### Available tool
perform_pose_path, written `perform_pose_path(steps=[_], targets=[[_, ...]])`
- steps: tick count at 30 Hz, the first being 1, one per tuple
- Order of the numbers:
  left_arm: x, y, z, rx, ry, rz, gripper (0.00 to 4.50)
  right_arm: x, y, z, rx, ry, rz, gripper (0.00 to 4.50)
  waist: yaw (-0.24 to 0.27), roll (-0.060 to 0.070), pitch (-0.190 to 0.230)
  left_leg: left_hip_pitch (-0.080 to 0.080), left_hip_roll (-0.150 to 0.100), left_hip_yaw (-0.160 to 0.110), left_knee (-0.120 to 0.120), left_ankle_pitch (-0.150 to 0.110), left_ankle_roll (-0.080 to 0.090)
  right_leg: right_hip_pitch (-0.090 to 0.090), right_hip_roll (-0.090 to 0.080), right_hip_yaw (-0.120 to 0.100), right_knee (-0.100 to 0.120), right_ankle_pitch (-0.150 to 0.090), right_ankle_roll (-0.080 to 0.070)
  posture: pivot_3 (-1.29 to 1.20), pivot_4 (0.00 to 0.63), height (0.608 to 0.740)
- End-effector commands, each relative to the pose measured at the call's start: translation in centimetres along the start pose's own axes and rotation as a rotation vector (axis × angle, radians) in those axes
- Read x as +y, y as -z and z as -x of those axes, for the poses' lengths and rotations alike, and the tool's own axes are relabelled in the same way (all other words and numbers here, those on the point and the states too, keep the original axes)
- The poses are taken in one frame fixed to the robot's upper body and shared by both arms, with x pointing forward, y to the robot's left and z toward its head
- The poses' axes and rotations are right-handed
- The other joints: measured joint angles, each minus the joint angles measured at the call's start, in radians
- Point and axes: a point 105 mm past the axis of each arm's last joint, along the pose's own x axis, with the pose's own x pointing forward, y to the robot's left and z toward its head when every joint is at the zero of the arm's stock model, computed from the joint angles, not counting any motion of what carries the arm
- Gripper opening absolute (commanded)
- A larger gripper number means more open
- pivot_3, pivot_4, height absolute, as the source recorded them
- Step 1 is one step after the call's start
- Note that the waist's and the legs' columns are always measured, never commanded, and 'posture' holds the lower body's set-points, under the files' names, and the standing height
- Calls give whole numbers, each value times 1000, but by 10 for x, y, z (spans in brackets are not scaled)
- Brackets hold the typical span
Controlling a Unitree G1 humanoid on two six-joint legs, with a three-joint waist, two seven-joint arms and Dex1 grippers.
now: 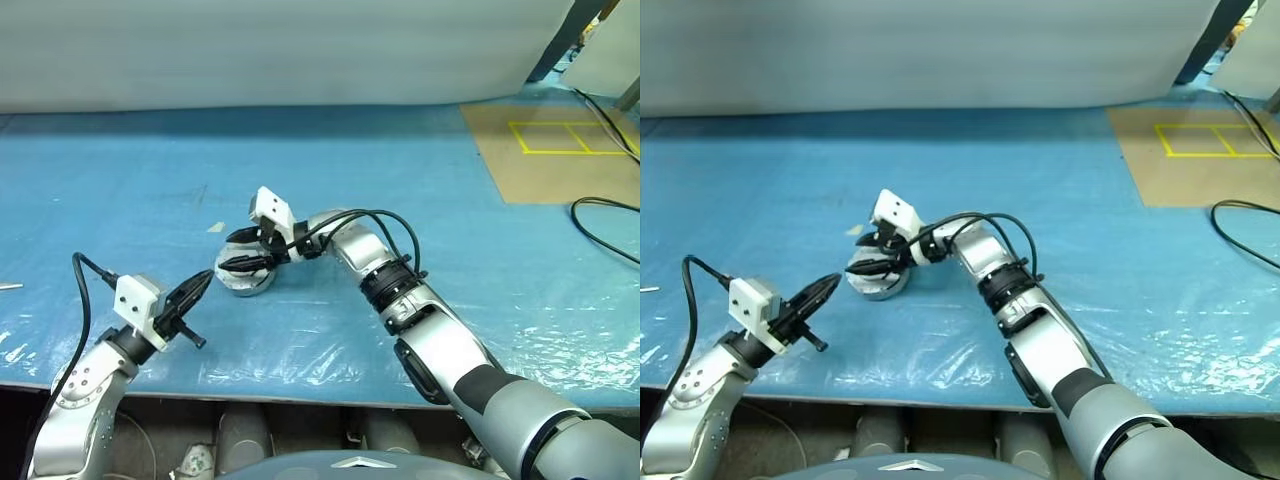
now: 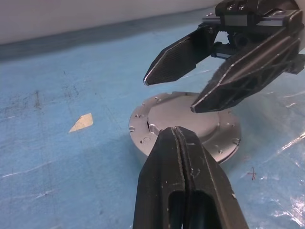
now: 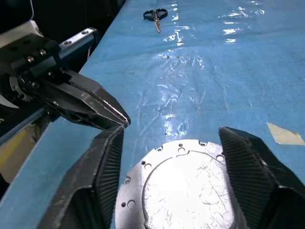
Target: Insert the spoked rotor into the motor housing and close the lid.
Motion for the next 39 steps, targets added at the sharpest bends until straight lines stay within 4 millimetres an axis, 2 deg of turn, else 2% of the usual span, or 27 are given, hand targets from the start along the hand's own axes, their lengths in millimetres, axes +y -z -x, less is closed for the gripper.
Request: perform_pose_path(steps=[1, 10, 13, 14, 16, 17, 21, 25, 28, 39], targets=[[2, -2, 6, -21, -12, -22, 0, 3, -4, -4, -3, -4, 78, 4484, 0, 0, 0, 0, 0, 0, 0, 0, 0, 0, 0, 0, 0, 0, 0, 0, 150, 740], [1, 6, 8, -13, -17, -14, 0, 2, 7, -10, 33, 38, 161, 4484, 0, 0, 0, 0, 0, 0, 0, 0, 1, 0, 0, 0, 0, 0, 0, 0, 150, 740], [2, 7, 6, -15, -15, -16, 0, 1, 15, -9, 64, 44, 165, 3934, 0, 0, 0, 0, 0, 0, 0, 0, 0, 0, 0, 0, 0, 0, 0, 0, 150, 740], [3, 7, 5, -15, -13, -17, 0, 1, 18, -9, 71, 44, 163, 3501, 0, 0, 0, 0, 0, 0, 0, 0, 0, 0, 0, 0, 0, 0, 0, 0, 150, 740], [3, 7, 4, -16, -11, -19, 0, 2, 20, -9, 79, 38, 152, 2984, -1, 0, 0, 0, 0, 0, 0, 0, 0, 0, 0, 0, 0, 0, 0, 0, 150, 740], [3, 7, 3, -18, -10, -19, 0, 3, 22, -9, 83, 35, 146, 2932, 0, 0, 0, 0, 0, 0, 0, 0, 0, 0, 0, 0, 0, 0, 0, 0, 150, 740], [3, 7, 2, -23, -7, -23, 0, 3, 24, -8, 91, 34, 135, 2933, 0, 0, 0, 0, 0, 0, 0, 0, 0, 0, 0, 0, 0, 0, 0, 0, 150, 740], [4, 4, 4, -33, -14, -19, 0, 6, 11, -7, 32, -3, 107, 2933, 0, 0, 0, 0, 0, 0, 0, 0, 1, 0, 0, 0, 0, 0, 0, 0, 150, 740], [3, 7, 8, -24, -22, -7, 0, 8, 8, -7, 32, -29, 82, 2933, -1, 0, 0, 0, 0, 0, 0, 0, 1, 0, 0, 0, 0, 0, 0, 0, 150, 740], [-5, 10, 10, -21, -31, 14, 0, 16, 26, -14, 85, -13, 104, 2933, -1, 0, 0, 1, 0, 0, 0, -1, 1, 0, 0, 0, 1, 0, 0, 0, 150, 740]])
